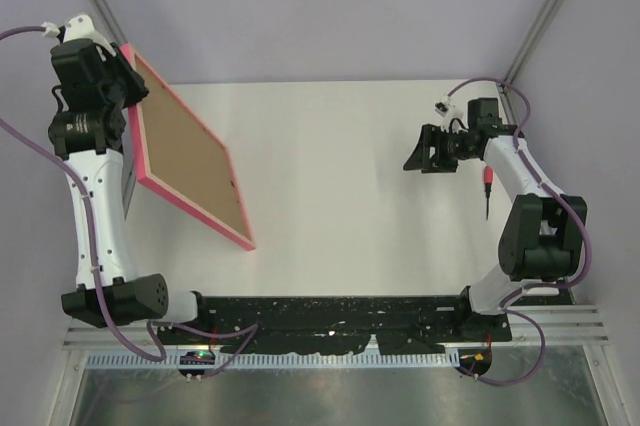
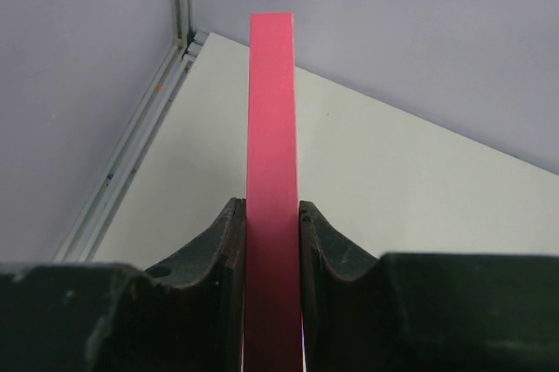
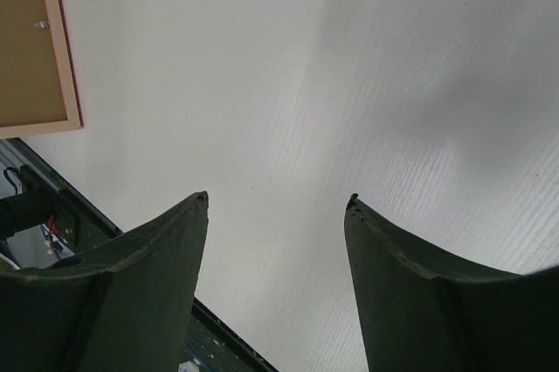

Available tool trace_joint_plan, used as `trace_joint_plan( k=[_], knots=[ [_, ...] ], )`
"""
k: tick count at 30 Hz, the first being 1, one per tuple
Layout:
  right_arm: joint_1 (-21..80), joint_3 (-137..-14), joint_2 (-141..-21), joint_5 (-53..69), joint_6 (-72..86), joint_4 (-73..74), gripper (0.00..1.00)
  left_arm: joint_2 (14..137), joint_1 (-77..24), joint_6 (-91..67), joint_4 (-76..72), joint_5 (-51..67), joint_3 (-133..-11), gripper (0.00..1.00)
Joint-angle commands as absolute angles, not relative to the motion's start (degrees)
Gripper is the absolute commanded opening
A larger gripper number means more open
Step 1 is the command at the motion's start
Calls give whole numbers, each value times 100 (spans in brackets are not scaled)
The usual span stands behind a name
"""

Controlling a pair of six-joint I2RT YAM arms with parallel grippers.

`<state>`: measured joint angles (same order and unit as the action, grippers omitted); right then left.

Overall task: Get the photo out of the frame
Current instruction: Turn over the photo frame at the center of the board.

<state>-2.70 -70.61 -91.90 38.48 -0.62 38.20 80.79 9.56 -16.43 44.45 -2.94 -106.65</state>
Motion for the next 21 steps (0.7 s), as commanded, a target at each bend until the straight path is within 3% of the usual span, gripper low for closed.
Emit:
trace_joint_plan(
  k=[1,11,21],
  knots=[
    [-255,-7268,-9281,4078,-18,3762,69,7964,1054,-1371,4483,289,-9732,0],
    [-255,-7014,-9255,5632,-334,3472,73,7471,1125,-1871,3500,1432,-7859,0],
    [-220,-6996,-10044,4852,-430,3366,74,7532,1178,-2890,1373,2284,-6470,0]
  ],
)
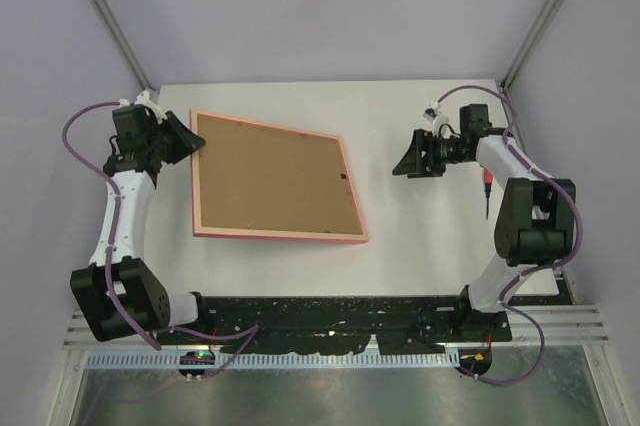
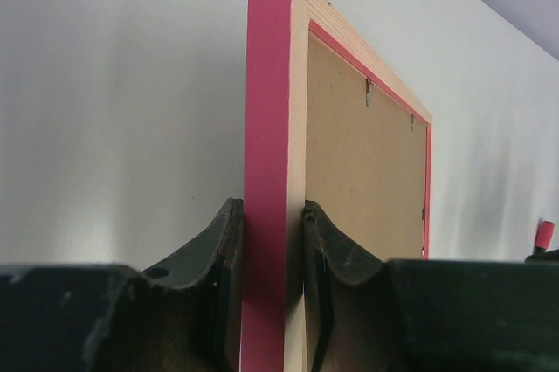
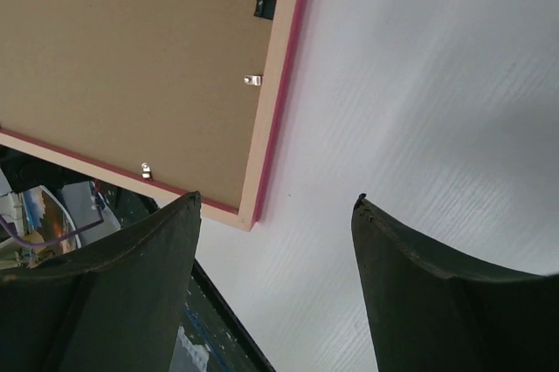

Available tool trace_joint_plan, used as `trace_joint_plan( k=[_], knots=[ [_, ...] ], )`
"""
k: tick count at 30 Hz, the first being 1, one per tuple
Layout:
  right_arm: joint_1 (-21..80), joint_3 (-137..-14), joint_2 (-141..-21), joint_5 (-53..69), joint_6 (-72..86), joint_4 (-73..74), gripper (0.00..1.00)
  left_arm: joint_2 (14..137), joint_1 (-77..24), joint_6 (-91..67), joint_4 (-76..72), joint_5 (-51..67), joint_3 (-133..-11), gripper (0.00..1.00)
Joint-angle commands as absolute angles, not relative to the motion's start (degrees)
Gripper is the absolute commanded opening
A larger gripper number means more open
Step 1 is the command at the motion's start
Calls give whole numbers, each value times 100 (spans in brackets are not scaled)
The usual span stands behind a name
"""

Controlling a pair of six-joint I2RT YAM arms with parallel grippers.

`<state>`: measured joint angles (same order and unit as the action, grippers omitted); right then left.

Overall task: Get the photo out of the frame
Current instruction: Turn over the photo frame at the center of the board.

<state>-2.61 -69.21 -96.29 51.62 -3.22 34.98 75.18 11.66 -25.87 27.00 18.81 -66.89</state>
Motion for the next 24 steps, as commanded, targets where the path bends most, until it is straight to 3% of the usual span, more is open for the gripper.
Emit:
trace_joint_plan(
  k=[1,14,24],
  knots=[
    [-211,-7005,-10107,4773,-422,3375,74,7602,1186,-2979,1258,2433,-6408,0],
    [-167,-7426,-11126,4597,-185,3147,74,7927,1187,-3550,36,3049,-5872,0],
    [-167,-7462,-11145,4746,-281,3164,75,8551,1143,-4052,-1283,3797,-5291,0]
  ],
)
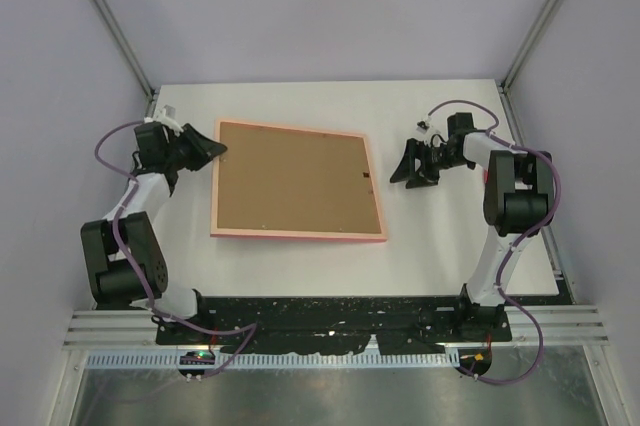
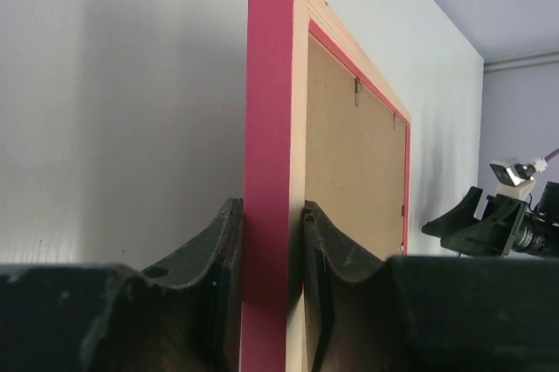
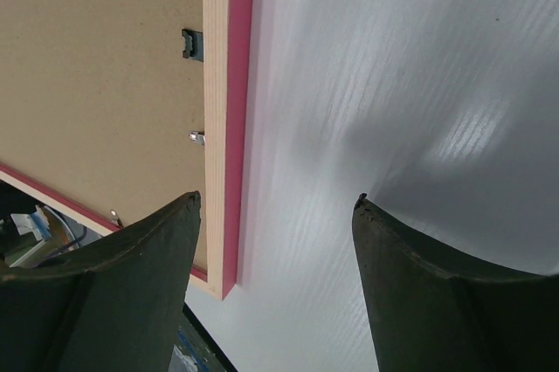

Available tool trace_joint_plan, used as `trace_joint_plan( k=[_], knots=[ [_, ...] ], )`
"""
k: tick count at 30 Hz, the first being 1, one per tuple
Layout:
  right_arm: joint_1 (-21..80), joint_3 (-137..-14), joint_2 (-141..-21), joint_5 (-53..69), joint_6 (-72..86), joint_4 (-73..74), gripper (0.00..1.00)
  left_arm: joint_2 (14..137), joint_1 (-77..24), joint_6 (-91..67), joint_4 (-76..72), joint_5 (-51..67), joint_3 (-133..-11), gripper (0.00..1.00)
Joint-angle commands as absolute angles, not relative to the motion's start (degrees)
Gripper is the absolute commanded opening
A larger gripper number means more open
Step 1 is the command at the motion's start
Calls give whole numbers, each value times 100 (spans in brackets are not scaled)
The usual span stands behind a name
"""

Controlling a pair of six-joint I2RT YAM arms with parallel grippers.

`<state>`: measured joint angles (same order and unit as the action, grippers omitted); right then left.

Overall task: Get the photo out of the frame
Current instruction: Turn over the photo frame at the center of the board.

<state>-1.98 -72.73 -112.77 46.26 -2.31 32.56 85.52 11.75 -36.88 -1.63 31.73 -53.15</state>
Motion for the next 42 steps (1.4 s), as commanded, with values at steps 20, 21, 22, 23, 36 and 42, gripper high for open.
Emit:
trace_joint_plan(
  k=[20,21,22,23,36,42],
  knots=[
    [-62,-7497,-11320,4667,-448,3594,75,9184,247,-3718,-1433,3261,-4834,17],
    [-70,-7488,-11338,4658,-474,3647,75,9202,176,-3692,-1380,3209,-4851,19],
    [-70,-7488,-11347,4641,-483,3665,75,9220,124,-3674,-1371,3182,-4852,21],
    [-62,-7497,-11347,4641,-510,3726,76,9246,71,-3639,-1328,3164,-4878,23],
    [-149,-7611,-11083,4412,-545,3955,75,9703,-475,-3322,-774,2944,-5141,74],
    [-167,-7725,-11136,4263,-492,3990,75,9887,-589,-3208,-449,2892,-5369,87]
  ],
)
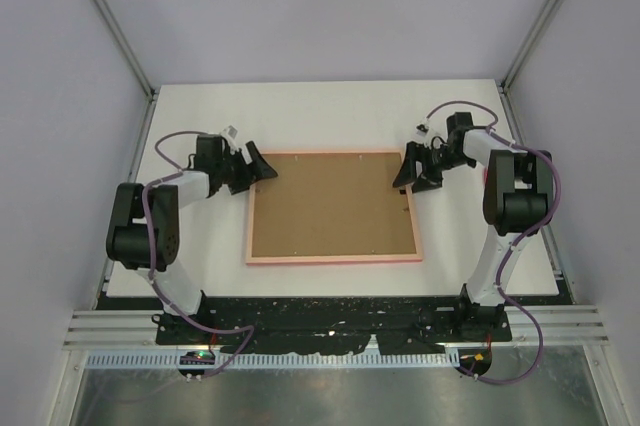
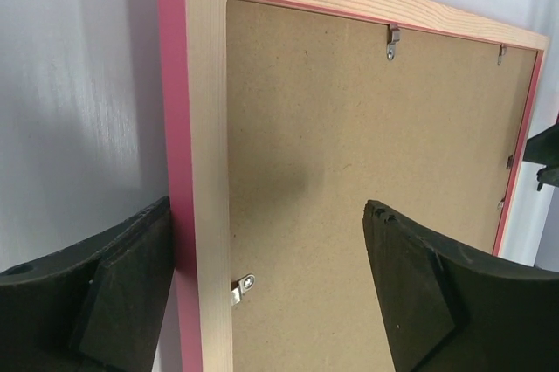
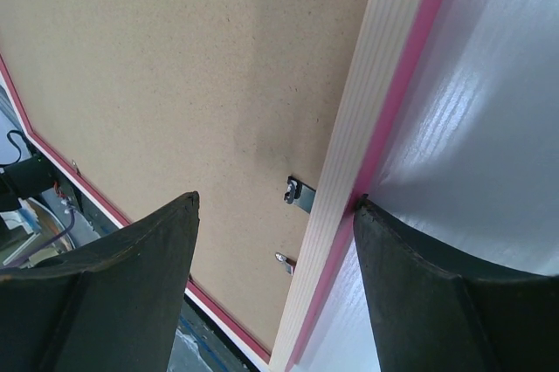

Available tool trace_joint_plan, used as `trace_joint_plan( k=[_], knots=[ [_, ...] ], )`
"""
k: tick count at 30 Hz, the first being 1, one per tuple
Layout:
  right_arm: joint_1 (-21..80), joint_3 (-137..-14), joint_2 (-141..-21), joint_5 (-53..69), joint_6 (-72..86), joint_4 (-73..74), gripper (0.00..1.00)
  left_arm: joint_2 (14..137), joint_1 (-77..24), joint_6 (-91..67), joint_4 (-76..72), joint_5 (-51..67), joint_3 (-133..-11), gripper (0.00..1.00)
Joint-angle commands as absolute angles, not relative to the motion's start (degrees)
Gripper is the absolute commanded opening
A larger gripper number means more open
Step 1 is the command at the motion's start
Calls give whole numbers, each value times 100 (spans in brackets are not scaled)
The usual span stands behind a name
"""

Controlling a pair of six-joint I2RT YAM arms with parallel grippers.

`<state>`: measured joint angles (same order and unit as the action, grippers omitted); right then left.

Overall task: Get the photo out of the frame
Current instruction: Turn over the photo frame at the center of the board.

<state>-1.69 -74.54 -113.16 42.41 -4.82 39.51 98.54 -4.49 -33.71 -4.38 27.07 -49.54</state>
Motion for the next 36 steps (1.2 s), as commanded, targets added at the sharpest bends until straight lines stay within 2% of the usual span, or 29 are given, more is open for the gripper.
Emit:
trace_joint_plan(
  k=[1,3,12,19,23,28,31,36],
  knots=[
    [-176,-7778,-11118,4176,-475,3990,75,9914,-624,-3156,-344,2848,-5405,90],
    [-176,-7831,-11066,3957,-440,3982,75,9949,-685,-3077,-160,2621,-5510,100],
    [-220,-7928,-10688,3568,-457,3981,75,9914,-835,-2883,403,2216,-5730,100],
    [-237,-7937,-10275,3393,-448,4025,75,9721,-870,-2435,1299,1416,-6046,100],
    [-299,-7875,-9521,2919,-658,4025,75,9300,-879,-2242,1353,1599,-6003,100],
    [-404,-7586,-8597,1630,-966,3894,76,8597,-888,-1821,1765,1828,-6231,100],
    [-588,-7339,-7974,960,-1230,3797,76,8210,-879,-1285,2484,1811,-6608,100],
    [-1421,-6672,-7199,835,-1817,3727,77,7639,-888,-327,4023,1635,-7391,100]
  ],
)
